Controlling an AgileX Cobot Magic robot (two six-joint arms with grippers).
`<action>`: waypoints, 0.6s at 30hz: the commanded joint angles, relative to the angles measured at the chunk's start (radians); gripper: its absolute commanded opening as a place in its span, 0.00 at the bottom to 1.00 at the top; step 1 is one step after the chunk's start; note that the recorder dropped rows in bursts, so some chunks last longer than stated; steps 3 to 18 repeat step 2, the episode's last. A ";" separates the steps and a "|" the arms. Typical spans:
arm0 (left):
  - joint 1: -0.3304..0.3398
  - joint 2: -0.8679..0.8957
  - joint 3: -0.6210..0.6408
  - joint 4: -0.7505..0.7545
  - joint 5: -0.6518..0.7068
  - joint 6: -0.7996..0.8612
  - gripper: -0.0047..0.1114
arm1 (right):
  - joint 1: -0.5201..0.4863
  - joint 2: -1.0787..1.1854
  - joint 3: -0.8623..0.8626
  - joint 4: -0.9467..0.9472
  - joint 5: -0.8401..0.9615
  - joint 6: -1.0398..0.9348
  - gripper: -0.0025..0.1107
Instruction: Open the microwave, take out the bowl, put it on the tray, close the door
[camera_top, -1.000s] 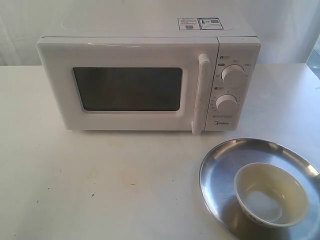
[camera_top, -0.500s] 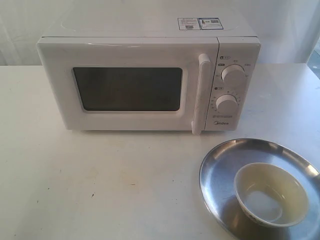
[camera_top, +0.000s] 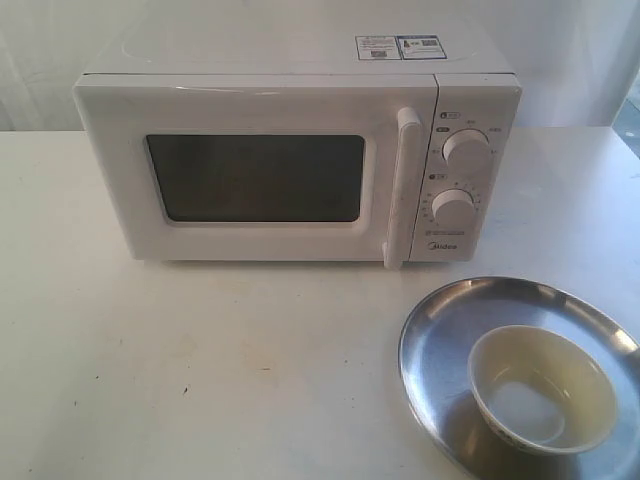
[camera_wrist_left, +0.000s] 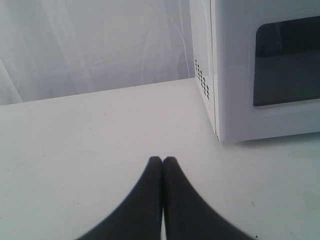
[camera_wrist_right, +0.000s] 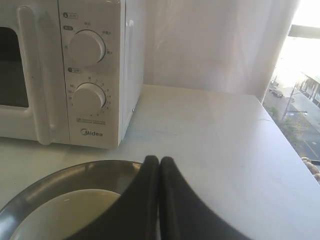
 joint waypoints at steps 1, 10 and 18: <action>-0.004 -0.002 -0.003 -0.010 -0.004 0.000 0.04 | -0.008 -0.006 0.004 0.005 -0.005 -0.007 0.02; -0.004 -0.002 -0.003 -0.010 -0.004 0.000 0.04 | -0.008 -0.006 0.004 0.005 -0.005 -0.007 0.02; -0.004 -0.002 -0.003 -0.010 -0.004 0.000 0.04 | -0.008 -0.006 0.004 0.005 -0.005 -0.007 0.02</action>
